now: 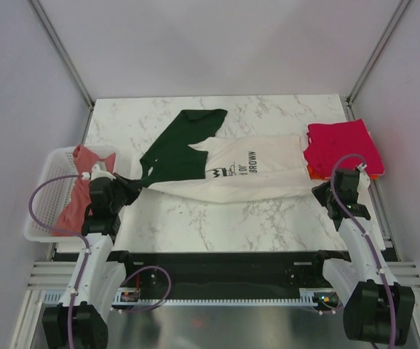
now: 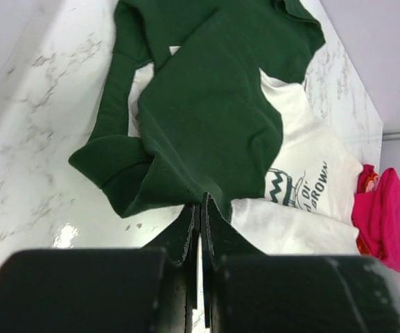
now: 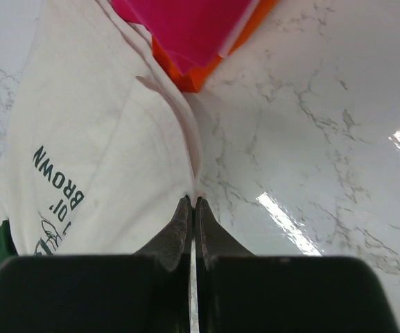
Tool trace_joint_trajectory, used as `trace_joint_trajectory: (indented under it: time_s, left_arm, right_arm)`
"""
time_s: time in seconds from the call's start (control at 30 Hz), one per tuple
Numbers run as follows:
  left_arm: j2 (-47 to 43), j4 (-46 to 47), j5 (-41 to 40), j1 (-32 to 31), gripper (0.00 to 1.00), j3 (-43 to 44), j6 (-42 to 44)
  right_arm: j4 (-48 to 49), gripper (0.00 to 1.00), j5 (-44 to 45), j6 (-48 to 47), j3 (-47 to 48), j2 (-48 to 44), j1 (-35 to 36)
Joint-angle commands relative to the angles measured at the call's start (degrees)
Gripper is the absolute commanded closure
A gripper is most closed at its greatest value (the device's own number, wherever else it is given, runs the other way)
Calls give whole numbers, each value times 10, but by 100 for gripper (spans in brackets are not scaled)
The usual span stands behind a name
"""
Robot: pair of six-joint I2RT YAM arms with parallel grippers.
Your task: Fold and stack the t-shirts
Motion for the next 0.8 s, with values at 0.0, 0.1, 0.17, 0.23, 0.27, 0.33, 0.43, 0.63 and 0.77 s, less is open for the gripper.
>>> trace_joint_trajectory:
  time_s: [0.0,0.1,0.17,0.23,0.27,0.33,0.43,0.63,0.77]
  left_arm:
    - [-52,-69,-42,3,98,-28,-6]
    - [-71,-87,-45,3,98,-53,-20]
    - [-79,-101,-40,2,98,-65,-25]
    - [-82,-115,-36,3,84,-72,-28]
    - [-81,-122,-28,2,70,-73,-28]
    - [-81,-136,-23,3,42,-70,-10]
    - [-98,-148,-8,2,29,-61,16]
    - [-123,-144,9,-20,0,-6,43]
    - [-57,-144,27,-26,0,105,67]
  right_arm:
    - [-58,100,49,2,-13,-51,-2]
    - [-98,95,65,15,-23,-80,-2]
    - [-123,87,70,18,-26,-93,-2]
    - [-141,30,78,19,-32,-104,-2]
    - [-143,25,79,16,-32,-117,-3]
    - [-151,25,89,9,-30,-134,-2]
    - [-150,24,98,-17,-7,-164,-2]
    - [-98,26,42,-97,82,-96,1]
    - [-77,30,45,-125,151,14,39]
